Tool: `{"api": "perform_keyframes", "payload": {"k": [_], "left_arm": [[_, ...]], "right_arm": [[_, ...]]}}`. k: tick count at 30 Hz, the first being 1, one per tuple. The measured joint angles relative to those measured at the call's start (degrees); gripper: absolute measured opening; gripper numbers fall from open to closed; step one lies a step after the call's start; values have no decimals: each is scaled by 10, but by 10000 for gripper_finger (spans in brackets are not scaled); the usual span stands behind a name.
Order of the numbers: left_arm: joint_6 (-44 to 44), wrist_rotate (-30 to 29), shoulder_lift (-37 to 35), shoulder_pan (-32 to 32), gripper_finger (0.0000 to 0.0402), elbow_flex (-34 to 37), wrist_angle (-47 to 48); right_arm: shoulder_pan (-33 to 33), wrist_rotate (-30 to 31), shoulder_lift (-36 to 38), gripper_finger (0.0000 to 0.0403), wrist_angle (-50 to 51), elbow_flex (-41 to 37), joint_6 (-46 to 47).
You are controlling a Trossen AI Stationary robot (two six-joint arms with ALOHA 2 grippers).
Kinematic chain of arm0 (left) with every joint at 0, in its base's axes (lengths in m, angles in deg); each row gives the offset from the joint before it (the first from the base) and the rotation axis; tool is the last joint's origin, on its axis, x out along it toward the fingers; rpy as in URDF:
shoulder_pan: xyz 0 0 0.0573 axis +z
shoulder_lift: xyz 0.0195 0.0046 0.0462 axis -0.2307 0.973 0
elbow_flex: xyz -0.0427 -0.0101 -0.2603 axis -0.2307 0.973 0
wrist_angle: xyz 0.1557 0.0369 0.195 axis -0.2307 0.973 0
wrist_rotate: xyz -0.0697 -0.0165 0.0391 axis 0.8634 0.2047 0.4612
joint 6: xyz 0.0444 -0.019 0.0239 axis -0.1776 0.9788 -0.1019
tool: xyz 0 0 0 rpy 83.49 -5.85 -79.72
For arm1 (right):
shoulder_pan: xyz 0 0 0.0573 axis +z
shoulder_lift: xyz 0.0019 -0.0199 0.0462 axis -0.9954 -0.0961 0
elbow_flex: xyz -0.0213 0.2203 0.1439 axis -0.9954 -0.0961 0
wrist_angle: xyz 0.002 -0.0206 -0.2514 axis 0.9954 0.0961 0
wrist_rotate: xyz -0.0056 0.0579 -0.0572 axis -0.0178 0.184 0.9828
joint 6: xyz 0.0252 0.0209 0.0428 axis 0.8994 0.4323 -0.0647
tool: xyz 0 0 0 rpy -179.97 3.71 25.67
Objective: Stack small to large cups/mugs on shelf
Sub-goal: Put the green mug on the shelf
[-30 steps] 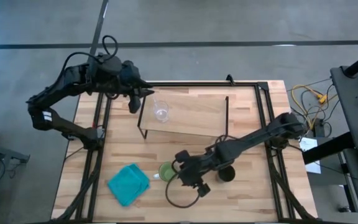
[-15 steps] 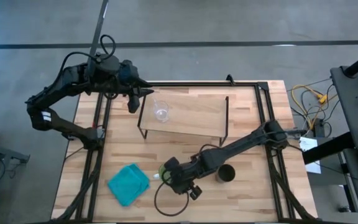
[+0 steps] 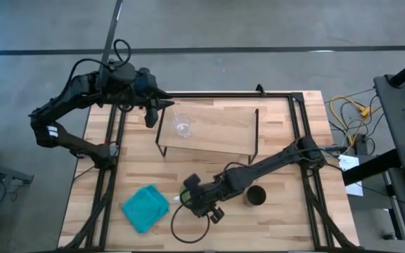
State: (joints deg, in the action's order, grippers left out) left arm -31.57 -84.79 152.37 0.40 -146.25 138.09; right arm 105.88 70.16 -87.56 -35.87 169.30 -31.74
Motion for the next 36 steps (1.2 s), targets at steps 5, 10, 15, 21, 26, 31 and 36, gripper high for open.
{"api": "perform_keyframes", "payload": {"k": [5,10,15,21,26,31,36], "left_arm": [[0,0,0,0,91,0,0],[0,0,0,0,91,0,0],[0,0,0,0,91,1,0],[0,0,0,0,91,1,0],[0,0,0,0,91,1,0],[0,0,0,0,91,2,0],[0,0,0,0,91,2,0]], "right_arm": [[-10,0,-3,136,35,-2,-3],[-18,0,-3,141,69,-2,-4],[-19,0,-3,135,73,-2,-4],[-19,-2,-4,128,76,-2,-8],[-19,-6,-4,129,94,-4,-8],[-19,-6,-4,127,95,-10,-8],[-19,-6,-4,115,95,-15,-16]]}}
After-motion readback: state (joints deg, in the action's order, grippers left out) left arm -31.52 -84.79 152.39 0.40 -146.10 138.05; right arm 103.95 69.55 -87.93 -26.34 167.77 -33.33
